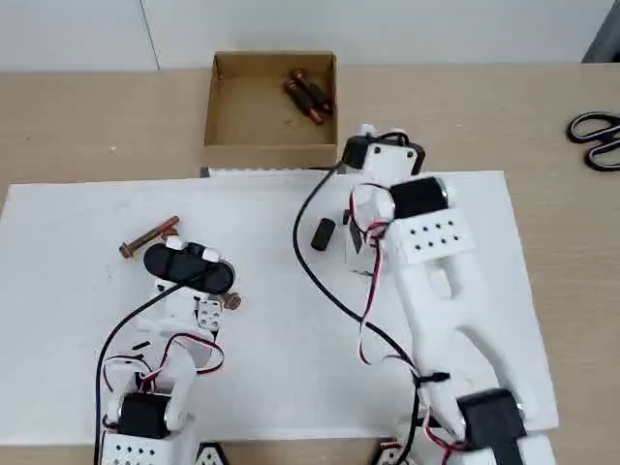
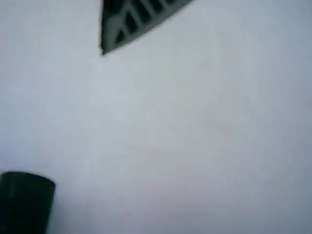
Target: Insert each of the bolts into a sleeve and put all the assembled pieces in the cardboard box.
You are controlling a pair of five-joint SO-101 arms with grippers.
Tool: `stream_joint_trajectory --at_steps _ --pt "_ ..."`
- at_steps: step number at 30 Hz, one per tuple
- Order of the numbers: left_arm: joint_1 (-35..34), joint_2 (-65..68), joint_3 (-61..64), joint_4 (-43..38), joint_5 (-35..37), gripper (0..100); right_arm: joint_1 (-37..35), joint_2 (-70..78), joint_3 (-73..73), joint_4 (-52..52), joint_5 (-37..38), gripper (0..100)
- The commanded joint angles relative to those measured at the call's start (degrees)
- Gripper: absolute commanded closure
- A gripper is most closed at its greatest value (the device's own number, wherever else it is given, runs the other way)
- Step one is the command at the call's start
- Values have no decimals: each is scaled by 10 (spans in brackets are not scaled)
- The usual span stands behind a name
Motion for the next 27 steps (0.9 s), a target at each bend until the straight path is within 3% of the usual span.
stream_joint_trajectory --at_steps 1,10,27 --pt "-3 -6 -3 3 -4 994 9 -53 73 -70 21 754" --pt "-3 -5 -3 3 -4 994 28 -42 188 -320 35 754" --pt "-3 -5 -3 3 -4 994 28 102 194 -415 55 754"
